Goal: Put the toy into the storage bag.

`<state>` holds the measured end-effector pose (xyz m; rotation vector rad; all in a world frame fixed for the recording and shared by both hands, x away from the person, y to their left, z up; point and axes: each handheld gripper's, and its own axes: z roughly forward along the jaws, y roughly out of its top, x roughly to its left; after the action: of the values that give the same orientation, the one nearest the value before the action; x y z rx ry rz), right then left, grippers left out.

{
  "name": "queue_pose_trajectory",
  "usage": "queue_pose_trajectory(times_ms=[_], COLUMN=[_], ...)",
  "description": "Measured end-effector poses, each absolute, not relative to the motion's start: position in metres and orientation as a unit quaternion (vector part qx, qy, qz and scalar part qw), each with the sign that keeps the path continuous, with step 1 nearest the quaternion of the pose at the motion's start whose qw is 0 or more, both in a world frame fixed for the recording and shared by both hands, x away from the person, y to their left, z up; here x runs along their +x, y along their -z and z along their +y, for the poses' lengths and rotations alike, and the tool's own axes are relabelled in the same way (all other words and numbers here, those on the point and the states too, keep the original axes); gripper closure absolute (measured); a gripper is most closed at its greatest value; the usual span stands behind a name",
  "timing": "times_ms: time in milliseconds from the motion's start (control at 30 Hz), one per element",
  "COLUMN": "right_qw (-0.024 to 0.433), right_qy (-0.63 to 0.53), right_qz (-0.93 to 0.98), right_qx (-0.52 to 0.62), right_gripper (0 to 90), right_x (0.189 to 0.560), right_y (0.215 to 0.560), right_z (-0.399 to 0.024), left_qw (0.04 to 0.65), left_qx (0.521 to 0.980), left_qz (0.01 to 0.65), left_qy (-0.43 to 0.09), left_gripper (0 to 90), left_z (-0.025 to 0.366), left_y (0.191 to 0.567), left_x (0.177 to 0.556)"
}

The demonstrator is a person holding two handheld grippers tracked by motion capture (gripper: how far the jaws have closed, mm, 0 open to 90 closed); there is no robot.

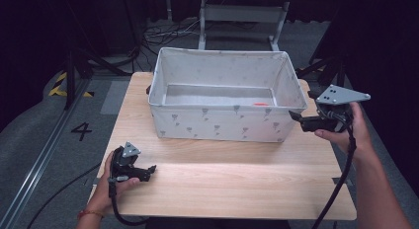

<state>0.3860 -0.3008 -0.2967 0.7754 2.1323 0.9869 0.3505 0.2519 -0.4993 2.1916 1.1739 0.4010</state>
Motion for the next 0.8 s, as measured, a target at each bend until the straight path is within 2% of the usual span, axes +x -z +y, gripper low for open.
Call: queue_pose_trajectory(times_ms=[467, 800], right_qw=[0.328, 0.288], right_qy=[-0.347, -0.332], right_qz=[0.831, 0.848], right_qx=[0.284, 0.297], right_gripper=[17.4, 17.7], right_x=[0.357, 0.353], right_y=[0.338, 0.377], right_z=[-0.310, -0.322], left_qw=[0.307, 0.307], left_qx=[0.828, 0.828], left_qz=[0.444, 0.444], left_qy=[-0.152, -0.152], left_gripper=[0.5, 0.6], left_z=[0.252, 0.252], left_y=[0.499, 0.499], left_x=[0.351, 0.351])
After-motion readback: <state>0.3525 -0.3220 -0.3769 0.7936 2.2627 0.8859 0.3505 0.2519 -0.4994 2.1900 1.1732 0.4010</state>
